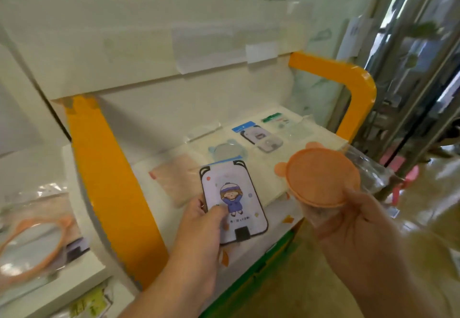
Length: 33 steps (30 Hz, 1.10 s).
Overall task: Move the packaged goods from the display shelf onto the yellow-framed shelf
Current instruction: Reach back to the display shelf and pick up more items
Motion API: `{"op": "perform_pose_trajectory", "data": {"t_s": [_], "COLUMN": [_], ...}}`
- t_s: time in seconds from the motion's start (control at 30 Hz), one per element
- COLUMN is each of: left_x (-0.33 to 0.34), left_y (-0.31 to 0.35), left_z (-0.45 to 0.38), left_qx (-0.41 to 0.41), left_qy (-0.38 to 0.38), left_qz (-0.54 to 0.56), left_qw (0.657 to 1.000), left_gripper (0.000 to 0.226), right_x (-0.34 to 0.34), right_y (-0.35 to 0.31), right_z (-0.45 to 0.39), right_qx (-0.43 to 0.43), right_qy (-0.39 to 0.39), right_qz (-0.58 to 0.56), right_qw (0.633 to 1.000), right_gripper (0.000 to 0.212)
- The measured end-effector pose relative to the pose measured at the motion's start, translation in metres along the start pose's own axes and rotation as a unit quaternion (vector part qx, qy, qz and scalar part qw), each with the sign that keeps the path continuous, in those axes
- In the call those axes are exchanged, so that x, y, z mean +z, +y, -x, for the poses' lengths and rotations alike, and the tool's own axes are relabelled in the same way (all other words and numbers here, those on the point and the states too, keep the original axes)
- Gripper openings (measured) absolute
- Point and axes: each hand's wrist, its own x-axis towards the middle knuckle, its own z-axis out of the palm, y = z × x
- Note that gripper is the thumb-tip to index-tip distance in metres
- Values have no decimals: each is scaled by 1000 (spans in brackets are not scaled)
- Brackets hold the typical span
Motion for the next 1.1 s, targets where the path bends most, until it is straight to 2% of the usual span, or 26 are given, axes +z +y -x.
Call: {"op": "perform_pose_trajectory", "data": {"t_s": [0.03, 0.07, 0.1, 0.2, 0.23, 0.27, 0.33, 0.37, 0.43, 0.57, 0.7, 0.8, 0.87, 0.9, 0.97, 1.1], "left_x": [3, 7, 10, 16, 18, 20, 23, 25, 29, 37, 43, 48, 53, 56, 62, 74], "left_y": [0, 0, 0, 3, 4, 5, 5, 6, 6, 11, 21, 24, 24, 24, 23, 20], "left_z": [-10, -18, -24, -39, -43, -47, -57, -62, -73, -92, -105, -111, -115, -116, -120, -126], "left_qx": [1, 1, 2, 0, -1, 0, 0, -2, 8, 66, 106, 126, 136, 138, 140, 137], "left_qy": [2, 6, 8, 19, 28, 37, 58, 70, 97, 159, 216, 242, 258, 263, 269, 288], "left_qz": [-2, -3, -1, 19, 26, 33, 51, 60, 71, 89, 103, 98, 96, 95, 92, 97], "left_qw": [1000, 1000, 1000, 1000, 999, 999, 997, 996, 993, 981, 965, 957, 952, 950, 948, 943], "left_gripper": [29, 30, 30, 30, 30, 30, 29, 27, 28, 33, 34, 34, 35, 34, 33, 36], "right_x": [26, 59, 73, 79, 74, 69, 72, 79, 71, -4, -41, -71, -85, -89, -95, -98], "right_y": [-1, 8, 14, 14, 15, 20, 22, 23, 32, 47, 74, 99, 108, 110, 111, 108], "right_z": [4, 1, 0, 15, 3, -13, -43, -60, -80, -92, -140, -149, -150, -150, -150, -156], "right_qx": [-43, -15, 74, 104, 121, 138, 155, 196, 172, 139, 99, 89, 120, 134, 151, 143], "right_qy": [79, 173, 196, 282, 258, 294, 294, 250, 203, -12, -196, -324, -370, -383, -400, -428], "right_qz": [151, 320, 358, 226, 282, 340, 429, 482, 568, 756, 787, 819, 832, 834, 828, 813], "right_qw": [984, 931, 910, 927, 916, 883, 840, 816, 779, 640, 576, 464, 395, 375, 362, 368], "right_gripper": [57, 52, 49, 58, 54, 44, 38, 34, 21, 31, 53, 53, 52, 54, 58, 61]}}
